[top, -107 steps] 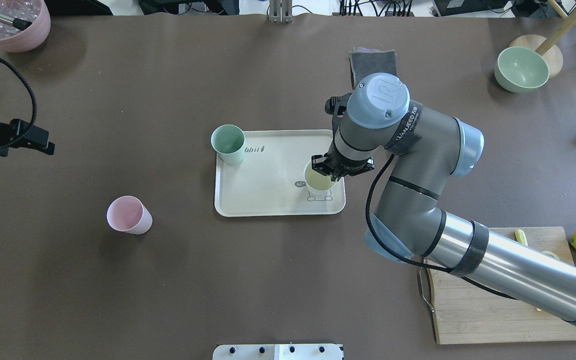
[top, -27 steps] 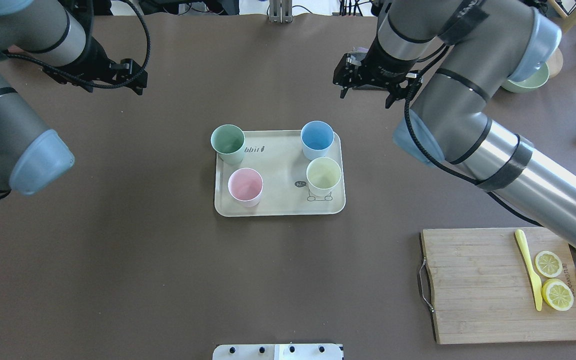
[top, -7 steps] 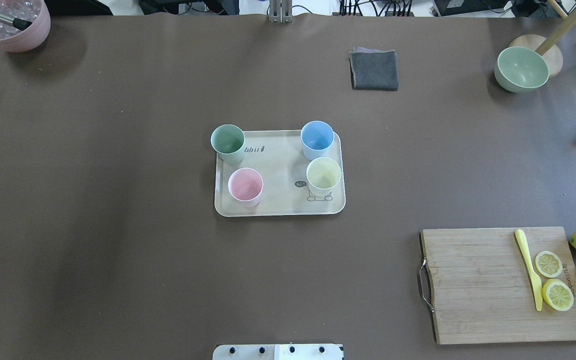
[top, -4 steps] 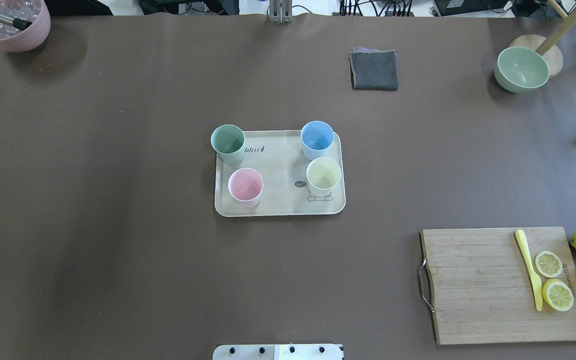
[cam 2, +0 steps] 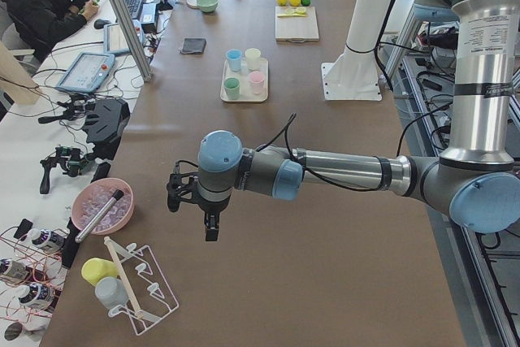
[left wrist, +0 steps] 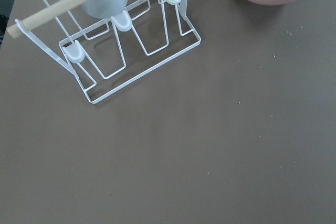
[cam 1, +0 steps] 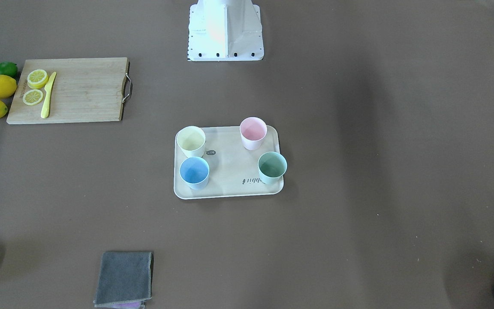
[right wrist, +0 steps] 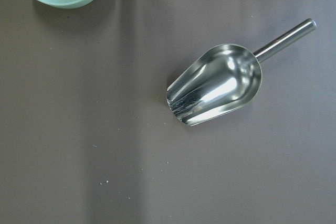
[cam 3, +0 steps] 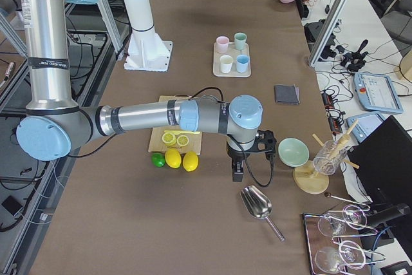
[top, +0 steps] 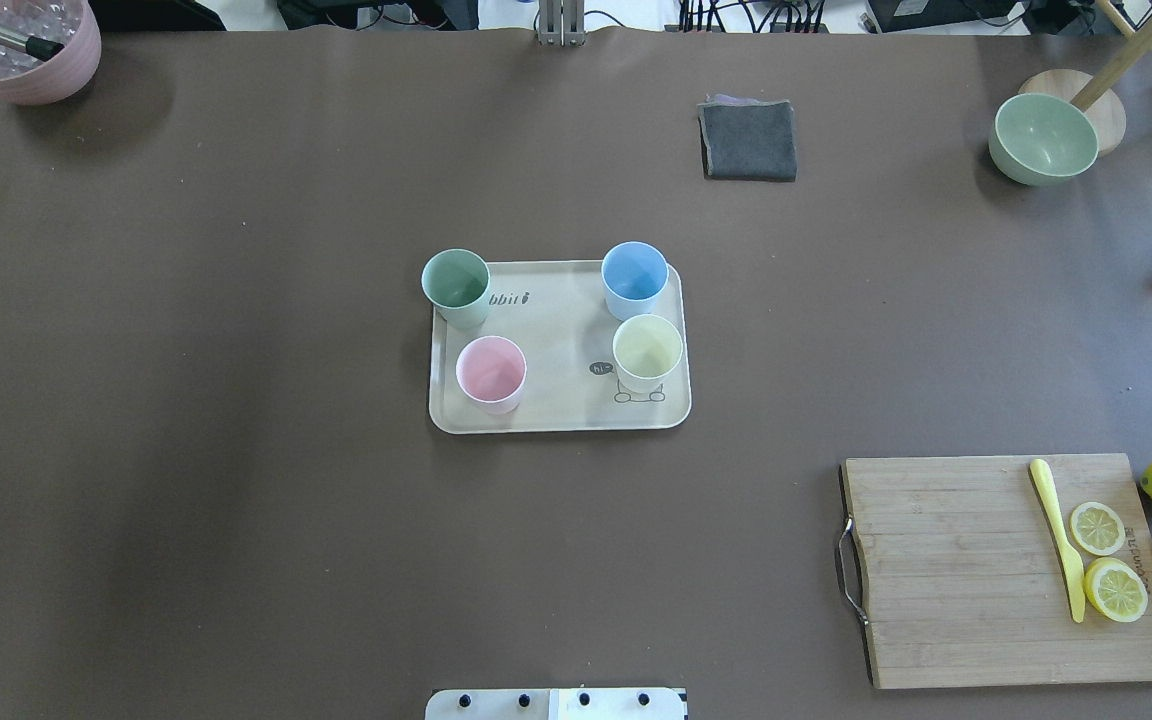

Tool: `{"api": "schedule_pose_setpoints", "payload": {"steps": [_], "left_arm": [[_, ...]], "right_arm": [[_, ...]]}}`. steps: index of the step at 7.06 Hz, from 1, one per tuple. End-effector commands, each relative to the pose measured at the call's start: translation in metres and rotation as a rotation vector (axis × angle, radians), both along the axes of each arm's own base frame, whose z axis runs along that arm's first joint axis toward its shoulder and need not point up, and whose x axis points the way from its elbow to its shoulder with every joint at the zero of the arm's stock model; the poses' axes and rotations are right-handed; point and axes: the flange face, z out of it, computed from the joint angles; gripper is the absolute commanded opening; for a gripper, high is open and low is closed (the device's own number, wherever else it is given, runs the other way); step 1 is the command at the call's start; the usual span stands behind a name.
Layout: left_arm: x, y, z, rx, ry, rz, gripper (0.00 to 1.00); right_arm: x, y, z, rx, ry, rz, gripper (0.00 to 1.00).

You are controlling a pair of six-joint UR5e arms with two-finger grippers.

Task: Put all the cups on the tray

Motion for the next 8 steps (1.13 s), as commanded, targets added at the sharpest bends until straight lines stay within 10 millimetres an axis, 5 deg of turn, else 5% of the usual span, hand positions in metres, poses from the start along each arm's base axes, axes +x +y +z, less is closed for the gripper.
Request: {"api": "schedule_pose_setpoints", "payload": {"steps": [1, 8], "left_arm": [[0.008, -0.003, 0.001, -0.002, 0.0, 0.016, 0.98], [0.011, -0.025, 0.001, -0.004, 0.002, 0.022, 0.98]], "right_arm": [[0.0, 0.0, 0.0, 0.0, -0.001, 0.001, 1.0], [-0.001, -0.008, -0.011, 0.015, -0.001, 0.004, 1.0]]}}
